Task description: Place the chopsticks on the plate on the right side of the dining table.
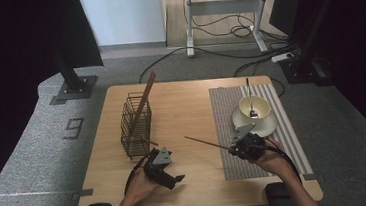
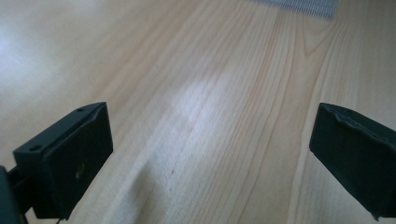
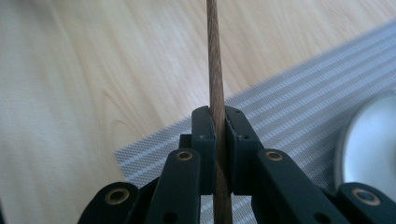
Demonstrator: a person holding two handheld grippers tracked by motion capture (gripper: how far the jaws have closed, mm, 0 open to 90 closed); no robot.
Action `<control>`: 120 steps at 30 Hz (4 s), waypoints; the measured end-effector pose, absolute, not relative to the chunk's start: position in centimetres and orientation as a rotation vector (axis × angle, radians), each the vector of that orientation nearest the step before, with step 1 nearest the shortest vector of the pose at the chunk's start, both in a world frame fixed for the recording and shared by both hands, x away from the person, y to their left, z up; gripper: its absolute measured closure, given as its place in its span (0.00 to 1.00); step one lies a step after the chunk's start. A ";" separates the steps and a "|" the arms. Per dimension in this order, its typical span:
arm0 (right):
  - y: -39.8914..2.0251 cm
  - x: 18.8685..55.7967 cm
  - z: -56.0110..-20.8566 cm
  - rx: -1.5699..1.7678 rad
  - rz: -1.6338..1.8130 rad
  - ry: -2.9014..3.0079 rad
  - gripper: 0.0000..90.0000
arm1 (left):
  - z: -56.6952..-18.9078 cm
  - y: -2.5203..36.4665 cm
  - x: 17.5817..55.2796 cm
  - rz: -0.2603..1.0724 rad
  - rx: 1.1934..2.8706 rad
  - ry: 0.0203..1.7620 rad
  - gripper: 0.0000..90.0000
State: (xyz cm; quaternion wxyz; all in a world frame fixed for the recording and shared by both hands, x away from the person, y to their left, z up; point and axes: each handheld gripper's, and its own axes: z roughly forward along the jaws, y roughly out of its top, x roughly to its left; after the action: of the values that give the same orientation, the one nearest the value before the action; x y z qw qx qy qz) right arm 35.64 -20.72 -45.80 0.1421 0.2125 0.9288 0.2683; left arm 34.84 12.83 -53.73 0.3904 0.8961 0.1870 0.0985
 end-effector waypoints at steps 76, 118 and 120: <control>-34.5 41.6 -50.4 1.307 0.690 2.328 0.86 | -55.3 12.5 35.5 0.185 2.377 0.493 0.00; -32.6 37.6 -52.1 1.378 0.880 2.174 0.06 | -55.3 12.4 35.4 0.179 2.380 0.483 0.00; -32.7 37.8 -52.4 1.387 0.871 2.168 0.06 | -55.3 12.3 35.5 0.179 2.379 0.482 0.00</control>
State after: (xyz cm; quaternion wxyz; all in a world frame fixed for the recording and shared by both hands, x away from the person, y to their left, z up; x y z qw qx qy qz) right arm 37.81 -32.65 -52.37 0.2106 0.4989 0.7802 0.3132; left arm 35.45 12.33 -55.30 0.3465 0.9169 0.1857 0.0688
